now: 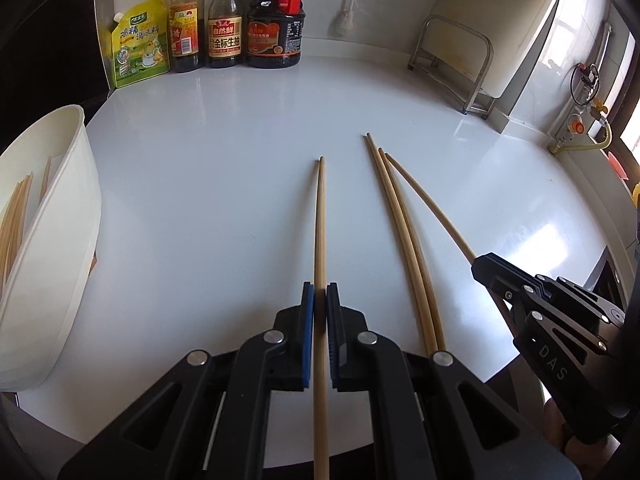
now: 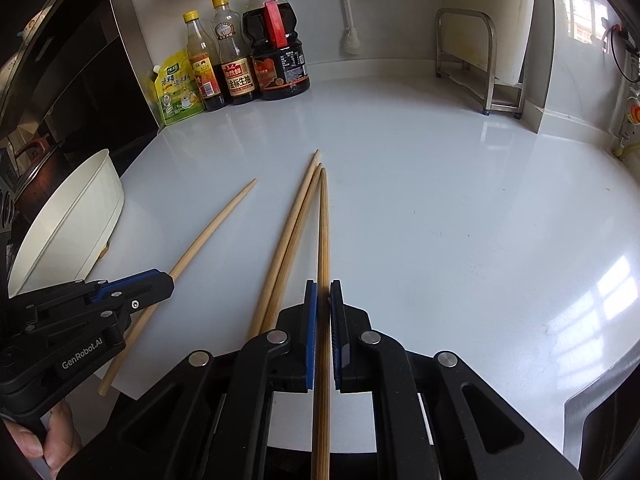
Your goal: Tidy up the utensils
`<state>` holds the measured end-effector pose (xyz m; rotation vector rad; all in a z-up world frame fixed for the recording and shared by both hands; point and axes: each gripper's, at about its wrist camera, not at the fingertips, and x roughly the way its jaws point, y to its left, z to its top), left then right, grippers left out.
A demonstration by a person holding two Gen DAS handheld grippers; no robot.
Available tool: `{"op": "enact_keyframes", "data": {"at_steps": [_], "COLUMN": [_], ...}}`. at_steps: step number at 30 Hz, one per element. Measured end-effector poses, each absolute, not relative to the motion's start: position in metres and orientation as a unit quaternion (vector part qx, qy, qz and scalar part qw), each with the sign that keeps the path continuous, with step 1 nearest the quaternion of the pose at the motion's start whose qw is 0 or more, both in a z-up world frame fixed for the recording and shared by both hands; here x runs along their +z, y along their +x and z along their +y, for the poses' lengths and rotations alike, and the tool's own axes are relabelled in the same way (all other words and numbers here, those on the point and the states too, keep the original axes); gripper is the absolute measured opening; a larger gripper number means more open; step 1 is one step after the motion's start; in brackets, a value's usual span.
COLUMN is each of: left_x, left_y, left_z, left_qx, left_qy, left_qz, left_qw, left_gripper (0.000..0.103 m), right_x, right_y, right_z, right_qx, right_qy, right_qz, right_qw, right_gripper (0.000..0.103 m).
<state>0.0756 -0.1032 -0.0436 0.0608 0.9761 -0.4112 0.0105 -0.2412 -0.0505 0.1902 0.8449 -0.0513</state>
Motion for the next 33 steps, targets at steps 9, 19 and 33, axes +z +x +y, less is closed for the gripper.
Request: {"op": "enact_keyframes", "data": {"at_steps": [9, 19, 33], "left_x": [-0.059, -0.060, -0.061], "left_y": [0.075, 0.077, 0.081], "left_z": [-0.096, -0.099, -0.117], "left_qx": [-0.187, -0.170, -0.179], "left_qy": [0.042, 0.061, 0.087], "left_qz": [0.482, 0.470, 0.455], "left_qw": [0.855, 0.864, 0.868], "left_gripper": [0.007, 0.031, 0.008], "right_x": [-0.066, -0.066, -0.070], "right_y": [0.008, 0.011, 0.024], "right_z": [-0.243, -0.244, -0.227], "right_qx": [-0.043, -0.047, -0.042], "right_qy": [0.073, 0.057, -0.001], "right_qz": [0.434, 0.432, 0.430], "right_qw": [0.897, 0.899, 0.902], "right_gripper": [0.006, 0.022, 0.007]}}
